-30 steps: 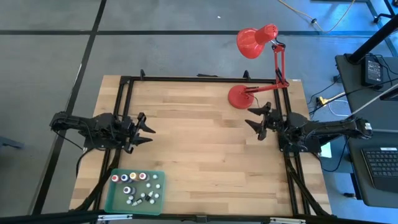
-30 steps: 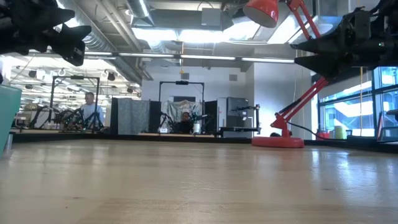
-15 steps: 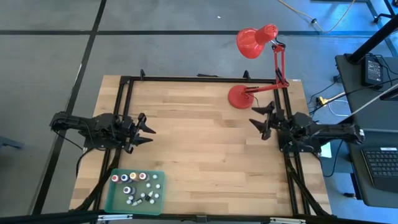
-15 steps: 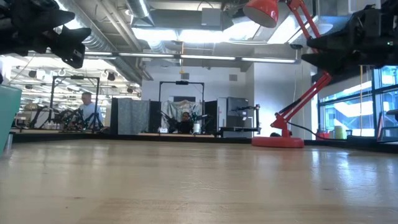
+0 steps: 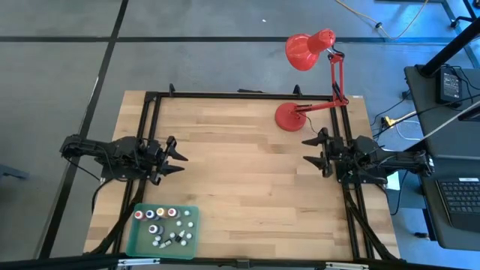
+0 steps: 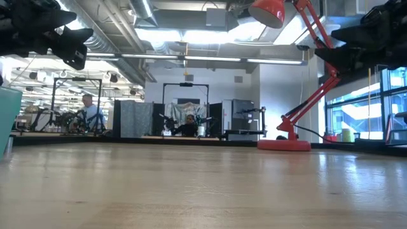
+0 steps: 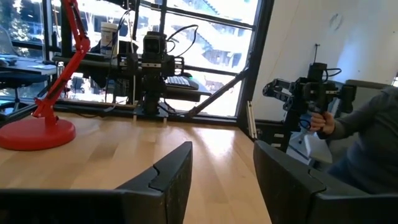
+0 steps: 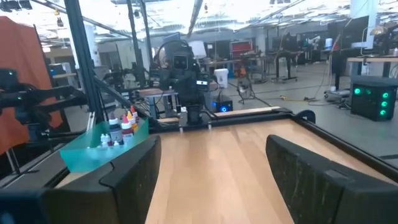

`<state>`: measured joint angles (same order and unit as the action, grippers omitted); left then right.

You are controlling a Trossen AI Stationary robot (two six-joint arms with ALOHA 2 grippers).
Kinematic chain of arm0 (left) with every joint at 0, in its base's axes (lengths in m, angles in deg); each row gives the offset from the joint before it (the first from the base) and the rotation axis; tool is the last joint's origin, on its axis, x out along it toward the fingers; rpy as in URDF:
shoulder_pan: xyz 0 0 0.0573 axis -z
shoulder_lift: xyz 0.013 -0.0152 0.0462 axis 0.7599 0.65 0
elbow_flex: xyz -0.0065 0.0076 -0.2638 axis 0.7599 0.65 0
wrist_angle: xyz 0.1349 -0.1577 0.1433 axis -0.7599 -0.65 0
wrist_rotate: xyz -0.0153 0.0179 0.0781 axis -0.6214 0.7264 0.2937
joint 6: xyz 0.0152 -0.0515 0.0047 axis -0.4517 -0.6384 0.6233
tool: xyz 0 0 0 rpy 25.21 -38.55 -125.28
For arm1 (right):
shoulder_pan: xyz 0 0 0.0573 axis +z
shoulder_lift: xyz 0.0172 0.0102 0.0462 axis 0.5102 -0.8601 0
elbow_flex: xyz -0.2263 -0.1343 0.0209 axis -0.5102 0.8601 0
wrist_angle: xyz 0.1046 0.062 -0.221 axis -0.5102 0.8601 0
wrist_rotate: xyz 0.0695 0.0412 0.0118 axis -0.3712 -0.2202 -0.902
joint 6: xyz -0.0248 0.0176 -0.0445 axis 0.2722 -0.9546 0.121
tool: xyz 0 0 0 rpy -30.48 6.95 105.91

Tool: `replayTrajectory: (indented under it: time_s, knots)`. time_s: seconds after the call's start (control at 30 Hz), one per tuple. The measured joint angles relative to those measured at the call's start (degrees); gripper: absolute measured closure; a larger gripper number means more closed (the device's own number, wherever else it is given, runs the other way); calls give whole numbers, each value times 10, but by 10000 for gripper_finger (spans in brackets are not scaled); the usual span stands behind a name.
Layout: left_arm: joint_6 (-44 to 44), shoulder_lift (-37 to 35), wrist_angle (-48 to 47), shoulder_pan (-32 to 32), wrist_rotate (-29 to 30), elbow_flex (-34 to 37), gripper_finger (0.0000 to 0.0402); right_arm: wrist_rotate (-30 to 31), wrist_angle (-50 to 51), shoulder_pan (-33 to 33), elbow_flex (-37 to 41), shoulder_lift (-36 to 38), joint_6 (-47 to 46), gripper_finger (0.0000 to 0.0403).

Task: Pick & Place food coloring
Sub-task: Return to Home Position

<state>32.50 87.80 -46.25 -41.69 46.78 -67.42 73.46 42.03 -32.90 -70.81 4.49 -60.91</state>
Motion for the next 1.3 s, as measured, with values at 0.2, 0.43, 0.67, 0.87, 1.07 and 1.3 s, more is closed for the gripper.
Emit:
replayTrajectory:
  time_s: [0.2,0.43,0.67,0.87,1.07,1.3]
  knots:
    - [0,0,0,0,0,0,237,1,2,0,0,0,-19,110]
    - [0,0,0,0,0,0,239,1,2,0,0,0,1,110]
    - [0,0,0,0,0,0,236,1,2,0,0,0,2,110]
    - [0,0,0,0,1,0,240,1,2,0,0,0,2,110]
    - [0,0,0,0,1,0,236,2,2,0,0,0,2,110]
    - [0,0,0,0,1,0,238,2,2,0,0,0,0,110]
